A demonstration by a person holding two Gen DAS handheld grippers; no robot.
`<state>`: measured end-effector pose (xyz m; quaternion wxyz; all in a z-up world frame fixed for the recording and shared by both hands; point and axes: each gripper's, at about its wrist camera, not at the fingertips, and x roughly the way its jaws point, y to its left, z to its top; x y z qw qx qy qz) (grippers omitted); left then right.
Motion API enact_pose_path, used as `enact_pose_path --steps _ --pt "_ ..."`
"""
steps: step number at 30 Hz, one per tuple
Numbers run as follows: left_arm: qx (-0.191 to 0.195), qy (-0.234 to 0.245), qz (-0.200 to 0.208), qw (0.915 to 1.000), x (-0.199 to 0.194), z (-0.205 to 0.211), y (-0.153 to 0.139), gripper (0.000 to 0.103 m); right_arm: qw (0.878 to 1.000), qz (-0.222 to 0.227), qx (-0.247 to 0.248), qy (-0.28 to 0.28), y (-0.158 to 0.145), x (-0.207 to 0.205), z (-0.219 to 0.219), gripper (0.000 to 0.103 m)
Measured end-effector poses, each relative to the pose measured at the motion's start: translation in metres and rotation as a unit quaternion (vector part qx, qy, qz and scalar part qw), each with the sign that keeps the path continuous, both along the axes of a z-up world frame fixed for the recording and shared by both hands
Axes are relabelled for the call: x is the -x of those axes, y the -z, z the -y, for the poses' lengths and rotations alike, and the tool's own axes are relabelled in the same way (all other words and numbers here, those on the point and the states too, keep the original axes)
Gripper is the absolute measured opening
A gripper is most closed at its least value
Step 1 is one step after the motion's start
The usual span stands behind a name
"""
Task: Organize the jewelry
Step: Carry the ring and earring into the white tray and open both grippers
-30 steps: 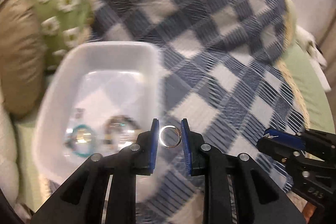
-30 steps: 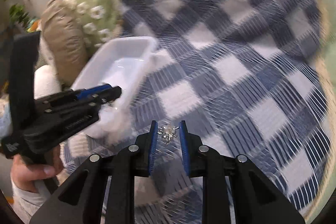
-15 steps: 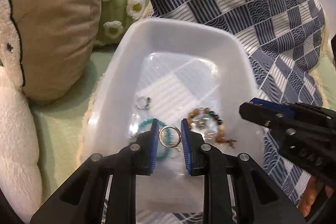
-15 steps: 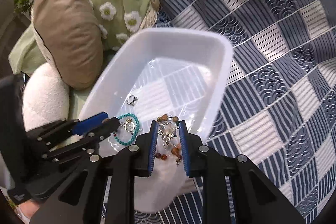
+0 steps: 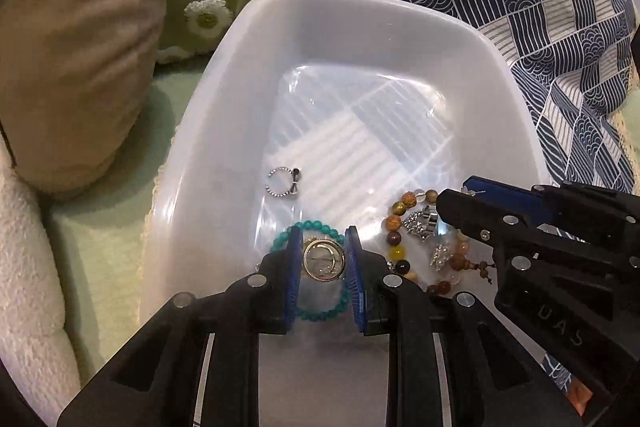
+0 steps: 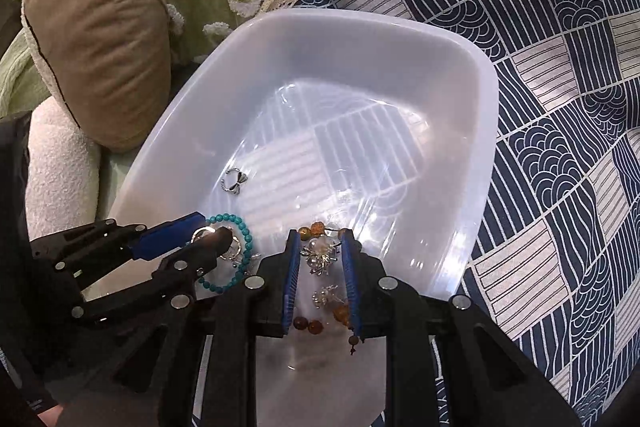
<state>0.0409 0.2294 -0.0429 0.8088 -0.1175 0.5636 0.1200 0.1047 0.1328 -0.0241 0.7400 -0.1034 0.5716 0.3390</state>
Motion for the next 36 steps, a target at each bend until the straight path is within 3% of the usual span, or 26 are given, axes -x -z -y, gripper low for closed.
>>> enact_pose_path --steps 9,12,14,16,18,27,31,34,36 --pt "-0.009 -0.008 -0.002 0.9999 0.002 -0.007 -0.005 0.021 1.0 0.0 0.009 0.003 0.002 -0.001 -0.004 0.022" --pt "-0.008 -0.018 0.0 0.9998 0.003 -0.011 -0.006 0.031 1.0 0.0 0.01 0.004 0.004 0.0 -0.004 0.022" --pt "-0.009 -0.022 0.004 0.9997 0.005 -0.013 -0.009 0.047 1.0 0.001 0.013 0.002 0.004 0.001 -0.004 0.022" --pt "-0.007 -0.024 0.012 0.9996 0.007 -0.015 -0.014 0.053 1.0 0.001 0.016 0.001 0.005 0.001 -0.005 0.022" --pt "-0.004 -0.025 0.019 0.9995 0.008 -0.015 -0.017 0.055 1.0 0.017 0.009 0.002 0.006 0.002 -0.006 0.022" --pt "0.002 -0.021 0.02 0.9996 0.008 -0.015 -0.021 0.058 1.0 0.01 0.008 0.013 0.005 0.003 0.001 0.024" --pt "0.007 -0.025 0.027 0.9993 0.011 -0.017 -0.025 0.059 1.0 0.02 0.002 0.019 -0.006 0.005 0.009 0.032" --pt "0.005 -0.027 0.033 0.9991 0.013 -0.017 -0.029 0.062 0.999 0.033 -0.011 0.02 -0.02 0.009 0.018 0.049" --pt "-0.007 -0.028 0.038 0.9989 0.014 -0.016 -0.034 0.072 0.998 0.051 -0.016 0.019 -0.032 0.013 0.025 0.06"
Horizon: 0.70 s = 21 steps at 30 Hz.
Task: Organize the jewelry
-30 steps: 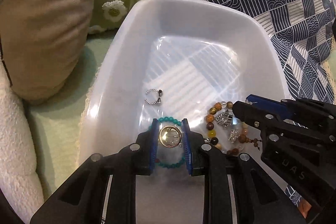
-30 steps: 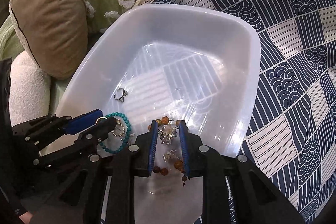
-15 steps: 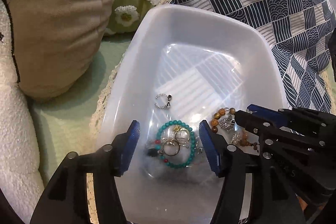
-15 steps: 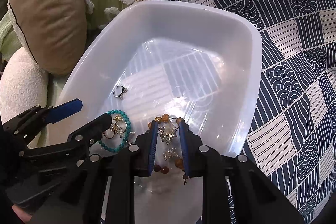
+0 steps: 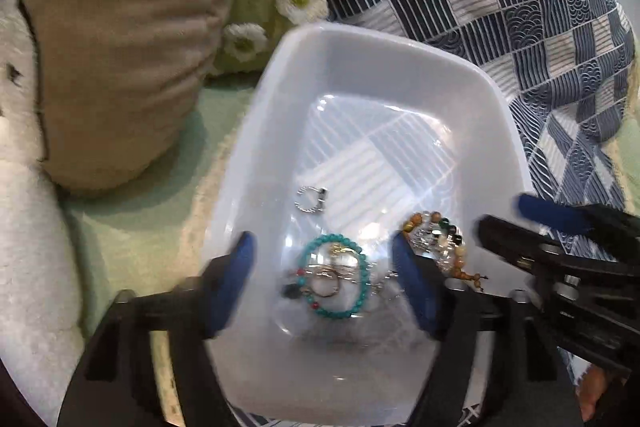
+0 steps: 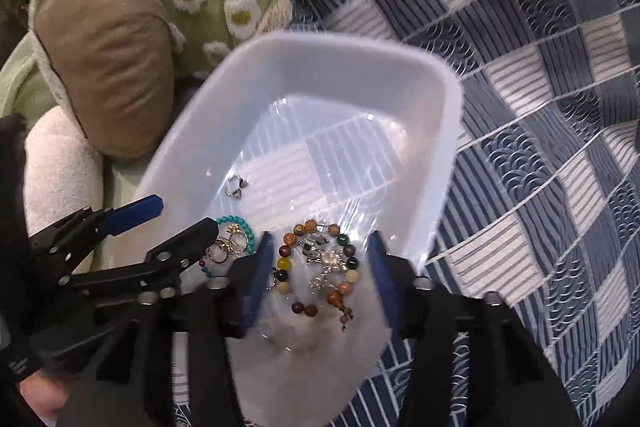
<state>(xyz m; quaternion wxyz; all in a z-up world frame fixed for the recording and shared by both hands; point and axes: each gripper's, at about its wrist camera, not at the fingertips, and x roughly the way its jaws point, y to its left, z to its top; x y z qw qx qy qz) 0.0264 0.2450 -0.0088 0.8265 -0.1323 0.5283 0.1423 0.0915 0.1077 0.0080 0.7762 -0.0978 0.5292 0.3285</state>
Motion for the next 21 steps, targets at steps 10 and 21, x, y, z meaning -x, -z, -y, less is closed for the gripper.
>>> enact_pose_path --steps 10,21 --pt "-0.039 0.001 0.049 0.998 0.021 0.019 -0.04 0.094 0.997 0.065 -0.036 -0.007 -0.044 0.032 0.05 0.094" --pt "-0.055 0.012 0.045 0.9974 0.031 0.053 -0.034 0.094 0.998 0.067 0.006 0.013 0.002 0.055 0.108 0.096"
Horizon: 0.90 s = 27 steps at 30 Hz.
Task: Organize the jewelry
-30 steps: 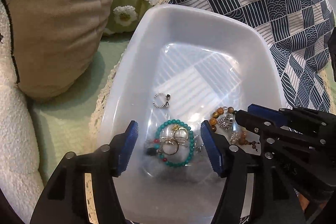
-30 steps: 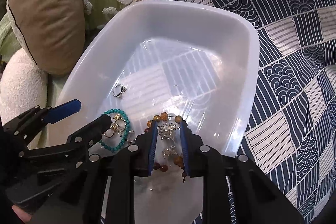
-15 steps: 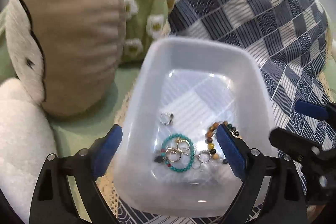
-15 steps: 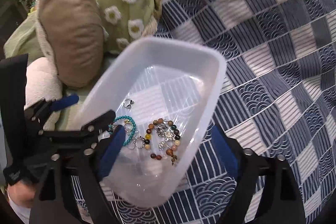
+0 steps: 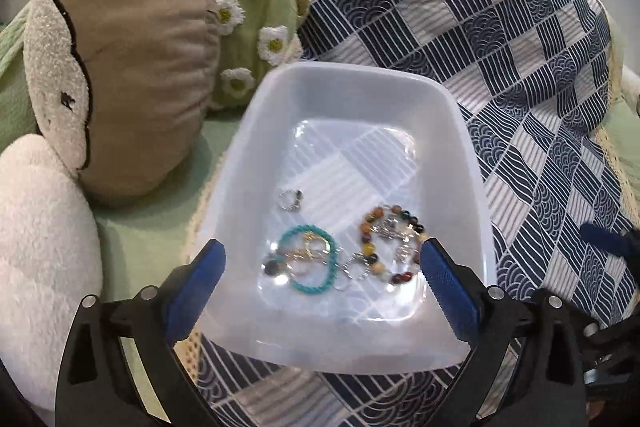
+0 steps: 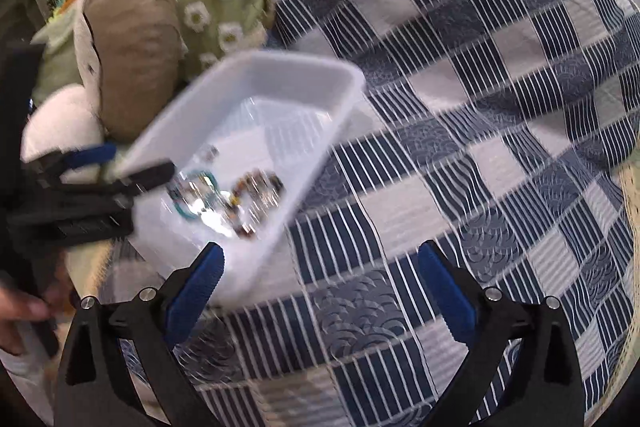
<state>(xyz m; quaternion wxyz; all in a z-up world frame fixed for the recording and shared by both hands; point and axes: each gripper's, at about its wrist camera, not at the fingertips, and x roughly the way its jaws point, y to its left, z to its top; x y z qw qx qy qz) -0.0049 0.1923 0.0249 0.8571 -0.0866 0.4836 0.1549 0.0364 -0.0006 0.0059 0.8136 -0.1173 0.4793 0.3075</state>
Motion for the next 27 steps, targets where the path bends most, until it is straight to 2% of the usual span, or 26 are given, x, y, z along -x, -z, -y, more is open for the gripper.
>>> enact_pose_path --steps 7,18,27 --pt "-0.016 0.01 -0.011 0.9998 -0.003 0.037 0.007 0.094 1.0 -0.015 0.01 0.015 0.02 0.01 0.035 0.096" --pt "-0.032 0.005 -0.03 0.999 -0.02 0.065 0.017 0.094 0.996 -0.034 -0.049 0.059 0.002 -0.002 0.071 0.096" --pt "-0.025 0.005 -0.031 0.9992 -0.026 0.074 0.019 0.094 0.995 -0.036 -0.06 0.075 -0.004 -0.008 0.08 0.096"
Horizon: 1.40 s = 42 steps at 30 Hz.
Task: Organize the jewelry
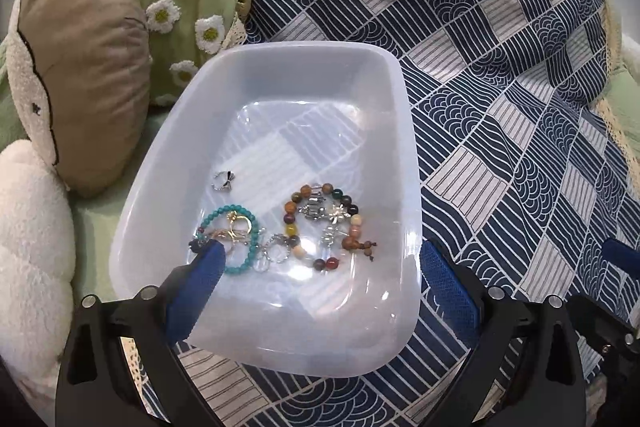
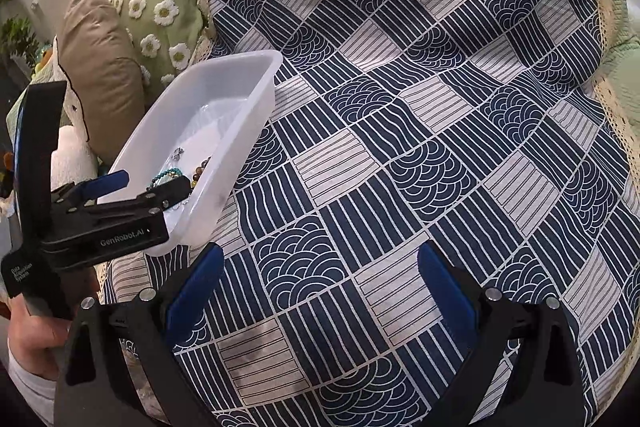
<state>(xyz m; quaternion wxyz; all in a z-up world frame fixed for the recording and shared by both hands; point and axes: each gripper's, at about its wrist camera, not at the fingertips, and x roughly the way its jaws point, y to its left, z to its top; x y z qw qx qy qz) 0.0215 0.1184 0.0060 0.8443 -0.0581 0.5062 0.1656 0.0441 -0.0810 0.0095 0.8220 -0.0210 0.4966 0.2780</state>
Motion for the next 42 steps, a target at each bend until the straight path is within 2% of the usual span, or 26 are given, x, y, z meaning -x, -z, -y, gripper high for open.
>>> enact_pose_path --steps 42 --pt "-0.009 0.027 -0.008 0.9996 -0.003 0.014 0.0 0.094 1.0 -0.001 0.025 -0.006 0.006 0.0 -0.004 0.096"
